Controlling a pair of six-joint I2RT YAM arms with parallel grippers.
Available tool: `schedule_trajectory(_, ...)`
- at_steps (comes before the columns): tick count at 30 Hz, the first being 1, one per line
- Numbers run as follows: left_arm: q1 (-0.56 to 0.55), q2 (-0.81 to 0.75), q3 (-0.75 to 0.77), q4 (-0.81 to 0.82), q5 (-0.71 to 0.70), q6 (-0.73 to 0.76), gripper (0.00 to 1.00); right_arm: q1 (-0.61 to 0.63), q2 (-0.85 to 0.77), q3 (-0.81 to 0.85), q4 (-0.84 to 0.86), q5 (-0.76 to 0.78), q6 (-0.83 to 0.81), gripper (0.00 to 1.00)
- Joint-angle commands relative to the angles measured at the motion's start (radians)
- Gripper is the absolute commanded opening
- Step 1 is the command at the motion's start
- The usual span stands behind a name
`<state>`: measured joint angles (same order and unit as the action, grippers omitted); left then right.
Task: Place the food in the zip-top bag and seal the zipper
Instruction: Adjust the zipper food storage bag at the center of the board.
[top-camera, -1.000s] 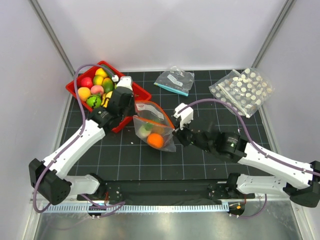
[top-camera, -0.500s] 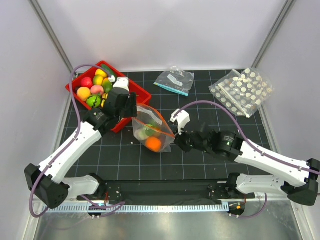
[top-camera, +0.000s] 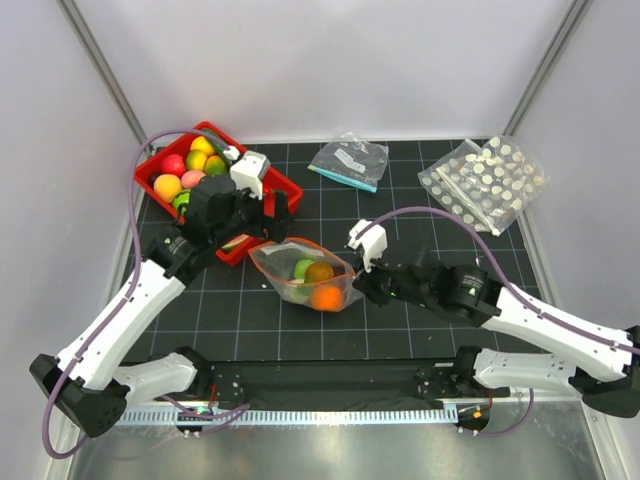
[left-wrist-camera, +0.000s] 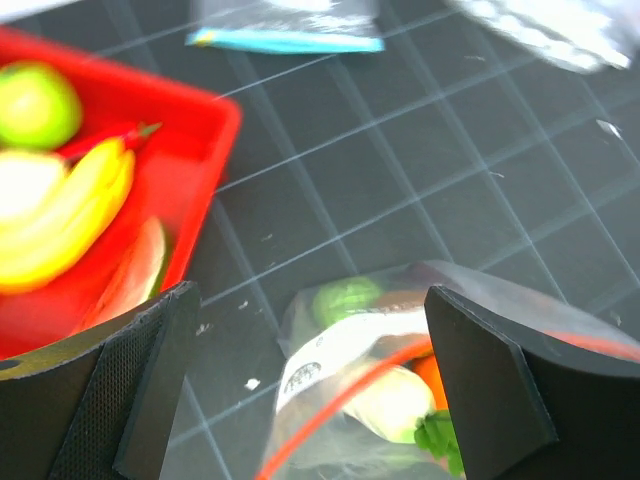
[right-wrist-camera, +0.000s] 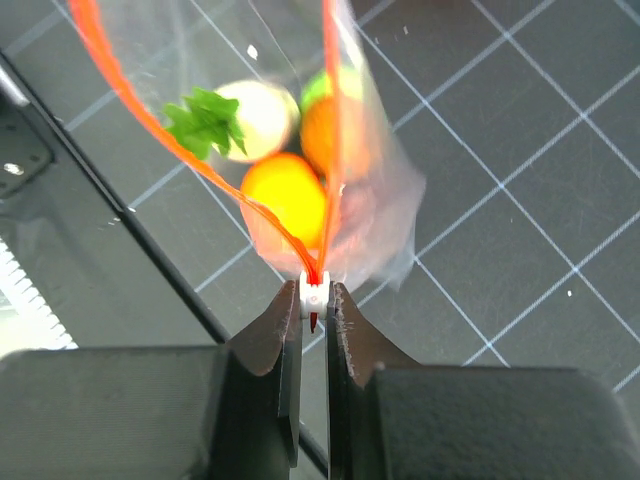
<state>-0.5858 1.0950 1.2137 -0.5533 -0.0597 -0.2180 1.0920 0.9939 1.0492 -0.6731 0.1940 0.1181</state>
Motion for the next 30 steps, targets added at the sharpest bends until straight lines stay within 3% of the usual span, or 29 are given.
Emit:
schedule_trajectory(1, 0.004, -0.017, 0.034, 0.117, 0.305, 0.141, 0.99, 0.002, -0.060, 0.011, 0.058, -0.044, -0.028, 0.01)
schedule_trajectory(5, 0.004, -0.037, -0.016, 0.220, 0.628, 0.297, 0.97, 0.002, -0.072, 0.023, 0.047, -0.073, -0.025, 0.01)
schedule_trajectory(8, 0.004, -0.020, 0.001, 0.256, 0.835, 0.321, 0.97, 0.003, -0.063, 0.046, 0.020, -0.093, -0.021, 0.01)
schedule_trajectory(15, 0.001, 0.077, 0.044, 0.254, 1.130, 0.382, 0.90, 0.002, -0.084, 0.049, 0.013, -0.120, -0.032, 0.01)
schedule_trajectory(20, -0.037, 0.164, 0.061, 0.237, 1.167, 0.407, 0.80, 0.002, -0.093, 0.048, 0.009, -0.137, -0.046, 0.01)
schedule_trajectory(30, -0.134, 0.296, 0.164, -0.020, 1.094, 0.644, 0.63, 0.002, -0.092, 0.049, 0.015, -0.122, -0.054, 0.01)
